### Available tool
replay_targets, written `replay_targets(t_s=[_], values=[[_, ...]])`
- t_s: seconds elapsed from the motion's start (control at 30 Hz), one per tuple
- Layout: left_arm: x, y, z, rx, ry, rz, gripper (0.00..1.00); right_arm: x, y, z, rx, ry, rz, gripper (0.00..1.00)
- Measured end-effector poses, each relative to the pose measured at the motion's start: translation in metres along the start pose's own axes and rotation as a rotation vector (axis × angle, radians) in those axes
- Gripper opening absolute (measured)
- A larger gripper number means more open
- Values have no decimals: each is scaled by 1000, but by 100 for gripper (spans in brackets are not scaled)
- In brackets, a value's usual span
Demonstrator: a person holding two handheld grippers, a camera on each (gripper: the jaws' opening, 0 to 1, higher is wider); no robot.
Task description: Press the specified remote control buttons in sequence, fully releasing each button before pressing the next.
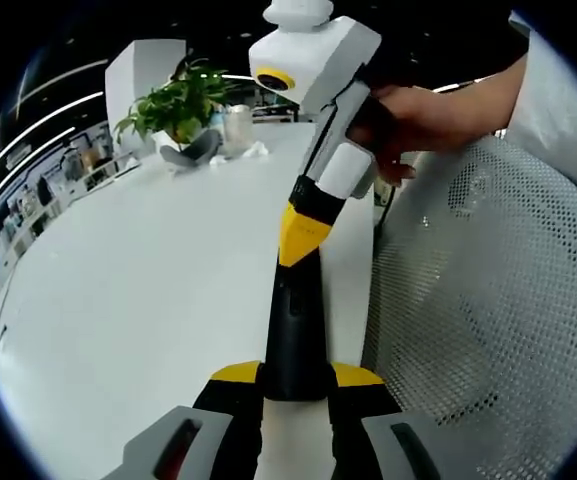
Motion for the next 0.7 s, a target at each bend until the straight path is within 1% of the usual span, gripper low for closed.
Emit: replay_targets(t_s=[0.17,0.37,0.57,0.7], values=[[0,0,0,-4,1,0,24,3,2,-1,14,-12,17,0],[0,0,0,-5,2,-1,24,4,3,0,-23,-1,14,0],[0,0,0,-7,2,-3,24,4,4,-1,-16,-7,2,0],[0,0,1,-9,2,-3,24,5,4,1,-50,9,-5,0]])
Point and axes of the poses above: the point that each gripper's makers call its tool centre point, and the gripper's own axes: x roughly forward along the fingers, z roughly to its left, y roughly out of its underside, the point moved 5 cm from there along -x, roughly backward along the fingers, and after that the axes turned 3 degrees about x, right-handed, at the moved point
